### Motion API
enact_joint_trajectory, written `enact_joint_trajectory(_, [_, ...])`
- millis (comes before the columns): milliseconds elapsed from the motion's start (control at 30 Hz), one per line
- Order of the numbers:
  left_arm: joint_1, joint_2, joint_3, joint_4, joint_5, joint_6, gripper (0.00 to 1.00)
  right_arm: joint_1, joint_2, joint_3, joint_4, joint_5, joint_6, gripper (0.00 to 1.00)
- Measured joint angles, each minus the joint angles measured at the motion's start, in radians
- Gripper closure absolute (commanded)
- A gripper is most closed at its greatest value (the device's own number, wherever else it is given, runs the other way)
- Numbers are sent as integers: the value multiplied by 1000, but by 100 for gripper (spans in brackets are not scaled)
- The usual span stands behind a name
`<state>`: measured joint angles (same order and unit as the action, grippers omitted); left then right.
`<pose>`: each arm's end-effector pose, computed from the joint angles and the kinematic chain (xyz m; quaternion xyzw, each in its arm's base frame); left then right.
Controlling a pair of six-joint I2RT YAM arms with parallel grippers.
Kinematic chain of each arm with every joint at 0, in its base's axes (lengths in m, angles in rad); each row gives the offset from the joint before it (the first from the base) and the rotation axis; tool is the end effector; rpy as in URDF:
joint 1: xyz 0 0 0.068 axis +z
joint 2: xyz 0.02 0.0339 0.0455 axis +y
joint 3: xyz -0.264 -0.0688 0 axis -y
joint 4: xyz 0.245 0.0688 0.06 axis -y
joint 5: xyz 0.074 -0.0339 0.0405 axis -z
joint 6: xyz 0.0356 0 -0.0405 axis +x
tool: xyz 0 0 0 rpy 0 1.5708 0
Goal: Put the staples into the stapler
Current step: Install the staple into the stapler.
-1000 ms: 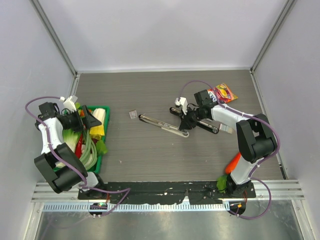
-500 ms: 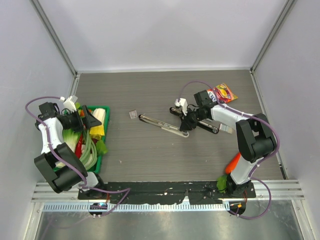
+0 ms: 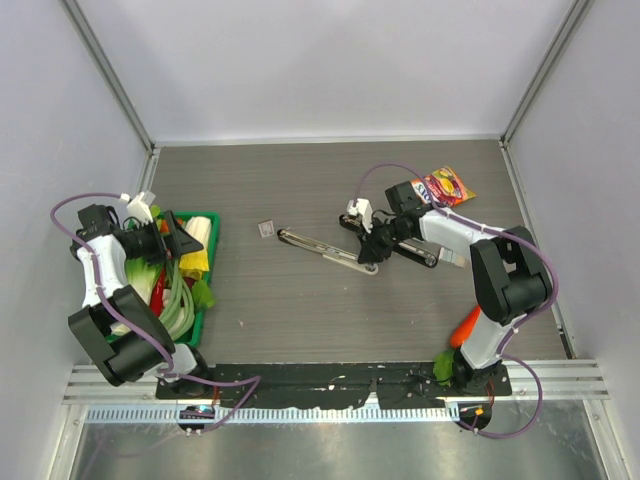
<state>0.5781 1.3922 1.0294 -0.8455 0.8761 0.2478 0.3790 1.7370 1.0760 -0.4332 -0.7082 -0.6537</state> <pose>0.2308 0.1179 0.2519 -0.0710 0.8912 -0.3166 0.3170 0.3075 0.1474 0.1810 -0.5212 0.7522 0.3035 0.2655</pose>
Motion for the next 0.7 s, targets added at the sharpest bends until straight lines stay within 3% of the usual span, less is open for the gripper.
enact_joint_trajectory(700, [0,3,0,0,0,0,0,3,24,37,-18,-20,1,92])
